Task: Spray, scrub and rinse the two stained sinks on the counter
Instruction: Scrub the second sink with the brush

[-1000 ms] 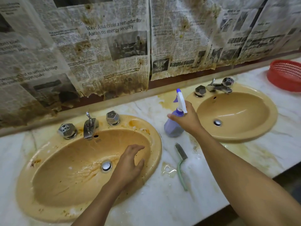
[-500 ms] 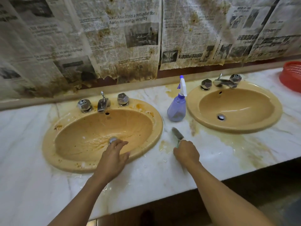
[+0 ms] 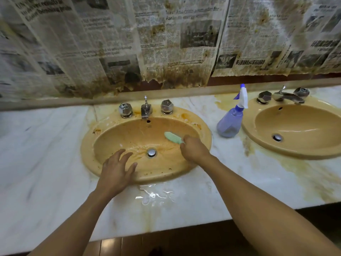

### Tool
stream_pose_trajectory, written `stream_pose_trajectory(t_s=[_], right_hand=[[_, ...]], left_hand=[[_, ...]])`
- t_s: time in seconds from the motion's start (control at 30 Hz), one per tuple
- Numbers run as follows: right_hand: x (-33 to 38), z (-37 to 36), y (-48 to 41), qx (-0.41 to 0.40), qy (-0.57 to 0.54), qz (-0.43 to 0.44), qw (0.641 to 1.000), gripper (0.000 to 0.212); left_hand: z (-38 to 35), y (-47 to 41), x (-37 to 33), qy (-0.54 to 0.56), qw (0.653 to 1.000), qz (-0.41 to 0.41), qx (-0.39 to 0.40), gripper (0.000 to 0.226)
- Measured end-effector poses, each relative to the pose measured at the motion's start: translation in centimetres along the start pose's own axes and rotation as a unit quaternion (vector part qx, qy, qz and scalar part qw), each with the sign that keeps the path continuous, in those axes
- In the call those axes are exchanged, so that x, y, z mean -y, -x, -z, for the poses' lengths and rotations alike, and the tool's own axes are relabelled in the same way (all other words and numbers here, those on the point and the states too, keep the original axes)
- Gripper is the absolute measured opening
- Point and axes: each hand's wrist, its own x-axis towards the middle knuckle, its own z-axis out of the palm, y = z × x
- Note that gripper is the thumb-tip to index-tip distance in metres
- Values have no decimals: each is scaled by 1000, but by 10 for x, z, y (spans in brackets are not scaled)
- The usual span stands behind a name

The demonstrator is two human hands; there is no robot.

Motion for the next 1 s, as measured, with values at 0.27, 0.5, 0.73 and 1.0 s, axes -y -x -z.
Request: stream_pose_trajectory(t_s=[0.27,0.5,0.73,1.0], right_hand=[[52,-37,-42,56,162,46,984,21],[39,-56,-85,118,340,36,932,22],[33,-82,-138,146,368,91,914,27],[-6,-65,-112,314,289,160,890,39]], left_hand=[[14,-16,101,27,997,45,-49,73],[15,-39,184,98,987,118,-58,75],[9,-50,197,31,990,127,-55,62],[12,-53,194,2,991,134,-12,65]])
